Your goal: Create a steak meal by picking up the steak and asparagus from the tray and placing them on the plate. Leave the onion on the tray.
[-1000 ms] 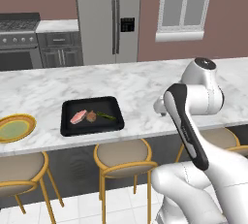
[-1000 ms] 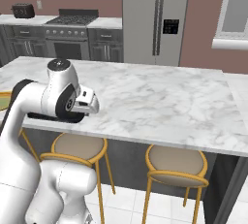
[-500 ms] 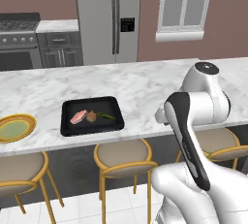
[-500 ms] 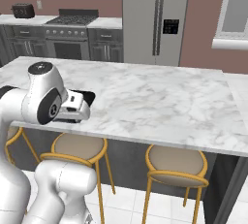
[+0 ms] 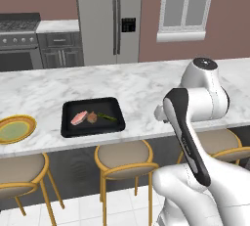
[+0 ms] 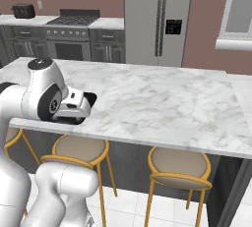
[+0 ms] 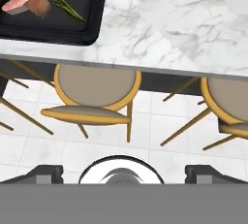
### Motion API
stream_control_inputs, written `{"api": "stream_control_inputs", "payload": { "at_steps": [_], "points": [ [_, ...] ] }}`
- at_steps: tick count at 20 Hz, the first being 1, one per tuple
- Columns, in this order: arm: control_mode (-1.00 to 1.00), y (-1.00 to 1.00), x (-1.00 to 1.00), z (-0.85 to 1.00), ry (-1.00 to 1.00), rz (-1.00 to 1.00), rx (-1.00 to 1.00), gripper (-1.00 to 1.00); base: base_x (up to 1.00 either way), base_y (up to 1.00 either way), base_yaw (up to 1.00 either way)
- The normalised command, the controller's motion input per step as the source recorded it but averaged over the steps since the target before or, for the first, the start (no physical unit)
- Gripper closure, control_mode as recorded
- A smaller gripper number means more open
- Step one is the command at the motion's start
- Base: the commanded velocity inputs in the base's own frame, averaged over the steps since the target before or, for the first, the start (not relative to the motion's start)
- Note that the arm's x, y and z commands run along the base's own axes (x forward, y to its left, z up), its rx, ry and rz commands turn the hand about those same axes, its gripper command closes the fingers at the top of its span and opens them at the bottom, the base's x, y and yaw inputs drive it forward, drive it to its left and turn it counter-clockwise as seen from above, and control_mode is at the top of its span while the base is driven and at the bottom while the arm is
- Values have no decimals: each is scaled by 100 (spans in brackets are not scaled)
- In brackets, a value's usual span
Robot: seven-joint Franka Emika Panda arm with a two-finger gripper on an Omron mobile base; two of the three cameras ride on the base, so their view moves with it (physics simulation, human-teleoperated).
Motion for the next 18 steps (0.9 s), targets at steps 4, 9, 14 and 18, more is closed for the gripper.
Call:
{"api": "stream_control_inputs", "payload": {
  "at_steps": [4,9,14,18],
  "points": [
    [-100,0,2,3,4,0,0,-100,0,0,0],
    [100,0,-4,1,0,0,0,-100,-8,0,0],
    [100,0,0,0,0,0,0,-100,-55,22,5],
    [100,0,0,0,0,0,0,-100,-32,66,2]
  ]
}}
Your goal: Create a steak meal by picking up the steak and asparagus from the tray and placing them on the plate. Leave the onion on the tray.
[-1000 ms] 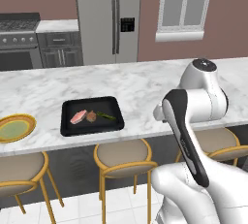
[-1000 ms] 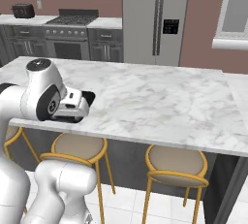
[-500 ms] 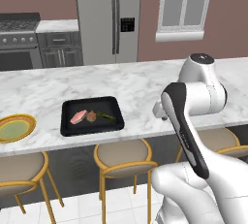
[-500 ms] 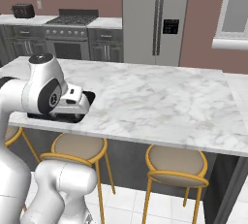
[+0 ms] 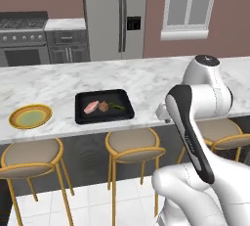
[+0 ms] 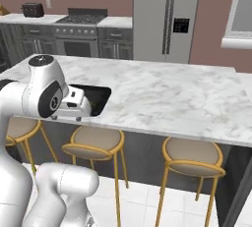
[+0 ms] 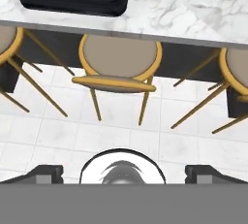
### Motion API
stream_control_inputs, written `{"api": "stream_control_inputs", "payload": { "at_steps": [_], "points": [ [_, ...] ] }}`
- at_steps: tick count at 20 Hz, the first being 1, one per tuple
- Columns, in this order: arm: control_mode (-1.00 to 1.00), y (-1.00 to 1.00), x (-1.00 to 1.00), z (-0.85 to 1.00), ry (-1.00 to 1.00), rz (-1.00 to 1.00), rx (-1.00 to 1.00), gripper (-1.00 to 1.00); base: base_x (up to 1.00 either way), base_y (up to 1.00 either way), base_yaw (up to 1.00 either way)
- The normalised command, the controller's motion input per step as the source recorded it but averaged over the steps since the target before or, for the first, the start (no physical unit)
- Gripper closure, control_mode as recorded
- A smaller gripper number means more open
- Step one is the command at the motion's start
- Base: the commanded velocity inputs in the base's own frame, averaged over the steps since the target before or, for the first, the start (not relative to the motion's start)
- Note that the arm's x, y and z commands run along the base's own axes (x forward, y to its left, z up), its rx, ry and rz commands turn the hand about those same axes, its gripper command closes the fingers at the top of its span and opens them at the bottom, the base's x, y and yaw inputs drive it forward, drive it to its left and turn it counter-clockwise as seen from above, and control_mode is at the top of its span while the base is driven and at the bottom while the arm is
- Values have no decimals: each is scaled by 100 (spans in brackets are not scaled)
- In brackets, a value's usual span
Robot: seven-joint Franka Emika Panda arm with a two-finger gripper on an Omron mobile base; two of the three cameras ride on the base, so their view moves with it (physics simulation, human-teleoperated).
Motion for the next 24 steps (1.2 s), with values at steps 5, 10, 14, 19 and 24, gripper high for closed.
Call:
{"api": "stream_control_inputs", "payload": {
  "at_steps": [5,10,14,19,24],
  "points": [
    [100,0,0,0,0,0,0,-100,0,84,0],
    [100,0,0,0,0,0,0,-100,15,75,0],
    [100,0,0,0,0,0,0,-100,38,35,0],
    [100,0,0,0,0,0,0,-100,58,20,0],
    [100,0,0,0,0,0,0,-100,68,32,0]
  ]
}}
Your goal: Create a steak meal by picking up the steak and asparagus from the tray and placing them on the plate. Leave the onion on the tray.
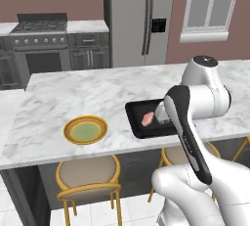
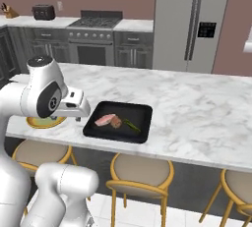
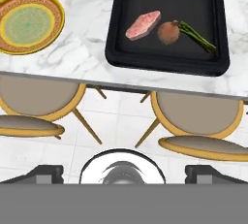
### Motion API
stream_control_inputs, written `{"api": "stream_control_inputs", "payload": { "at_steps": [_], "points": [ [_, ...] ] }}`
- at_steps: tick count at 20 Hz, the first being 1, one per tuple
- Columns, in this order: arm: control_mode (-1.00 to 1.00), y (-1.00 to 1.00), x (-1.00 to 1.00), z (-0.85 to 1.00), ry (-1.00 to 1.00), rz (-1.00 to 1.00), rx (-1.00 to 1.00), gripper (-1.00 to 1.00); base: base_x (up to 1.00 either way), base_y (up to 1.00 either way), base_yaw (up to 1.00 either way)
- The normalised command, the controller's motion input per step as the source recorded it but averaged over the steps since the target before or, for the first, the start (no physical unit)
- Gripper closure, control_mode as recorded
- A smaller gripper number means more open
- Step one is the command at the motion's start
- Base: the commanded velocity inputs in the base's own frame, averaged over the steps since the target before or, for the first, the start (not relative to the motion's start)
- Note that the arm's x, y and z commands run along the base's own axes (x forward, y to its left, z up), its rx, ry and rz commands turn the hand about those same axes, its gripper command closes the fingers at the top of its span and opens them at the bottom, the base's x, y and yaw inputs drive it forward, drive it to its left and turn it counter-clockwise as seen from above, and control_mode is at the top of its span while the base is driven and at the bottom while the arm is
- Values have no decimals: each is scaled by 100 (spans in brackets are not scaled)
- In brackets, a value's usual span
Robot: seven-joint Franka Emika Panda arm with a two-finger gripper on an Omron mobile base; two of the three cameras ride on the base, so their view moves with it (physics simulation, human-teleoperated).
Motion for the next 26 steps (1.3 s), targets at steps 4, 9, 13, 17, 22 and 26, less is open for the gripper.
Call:
{"api": "stream_control_inputs", "payload": {
  "at_steps": [4,9,13,17,22,26],
  "points": [
    [100,0,0,0,0,0,0,-100,64,47,0],
    [100,0,0,0,0,0,0,-100,63,45,-1],
    [100,0,0,0,0,0,0,-100,53,34,-2],
    [-100,2,53,-12,0,-2,0,-100,0,0,0],
    [-100,0,68,-26,0,-5,0,-100,0,0,0],
    [-100,0,50,-39,2,-10,0,-100,0,0,0]
  ]
}}
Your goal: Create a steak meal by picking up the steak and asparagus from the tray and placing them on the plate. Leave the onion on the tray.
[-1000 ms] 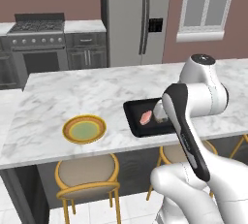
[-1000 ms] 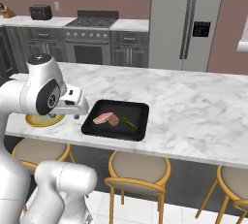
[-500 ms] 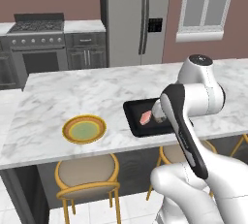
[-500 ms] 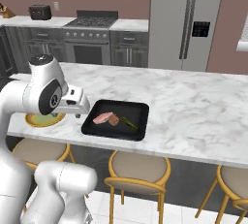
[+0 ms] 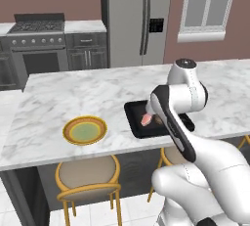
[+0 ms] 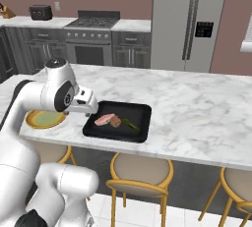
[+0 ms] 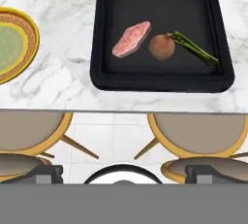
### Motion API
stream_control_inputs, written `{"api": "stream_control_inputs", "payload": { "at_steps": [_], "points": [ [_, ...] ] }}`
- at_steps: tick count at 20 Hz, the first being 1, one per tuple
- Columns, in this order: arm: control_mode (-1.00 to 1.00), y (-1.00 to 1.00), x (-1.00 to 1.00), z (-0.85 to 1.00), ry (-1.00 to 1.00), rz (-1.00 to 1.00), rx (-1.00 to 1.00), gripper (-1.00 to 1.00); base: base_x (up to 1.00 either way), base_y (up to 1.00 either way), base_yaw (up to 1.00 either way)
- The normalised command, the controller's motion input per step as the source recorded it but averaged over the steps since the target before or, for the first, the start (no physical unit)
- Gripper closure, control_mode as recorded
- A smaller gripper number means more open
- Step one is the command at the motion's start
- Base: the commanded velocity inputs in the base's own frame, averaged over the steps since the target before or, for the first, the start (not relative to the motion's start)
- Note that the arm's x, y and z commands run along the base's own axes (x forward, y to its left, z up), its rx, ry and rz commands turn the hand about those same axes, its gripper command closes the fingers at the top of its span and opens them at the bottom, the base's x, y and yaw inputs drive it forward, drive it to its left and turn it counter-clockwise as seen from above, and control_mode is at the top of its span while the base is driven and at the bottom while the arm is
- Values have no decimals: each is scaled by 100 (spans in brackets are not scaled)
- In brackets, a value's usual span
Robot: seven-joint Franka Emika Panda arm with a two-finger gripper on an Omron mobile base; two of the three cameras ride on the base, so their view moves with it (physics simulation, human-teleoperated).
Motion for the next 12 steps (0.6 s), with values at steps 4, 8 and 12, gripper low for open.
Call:
{"api": "stream_control_inputs", "payload": {
  "at_steps": [4,8,12],
  "points": [
    [-100,0,37,-36,1,-11,0,-100,0,0,0],
    [-100,0,33,-23,0,-6,0,-100,0,0,0],
    [-100,-11,34,-24,0,-1,0,-100,0,0,0]
  ]
}}
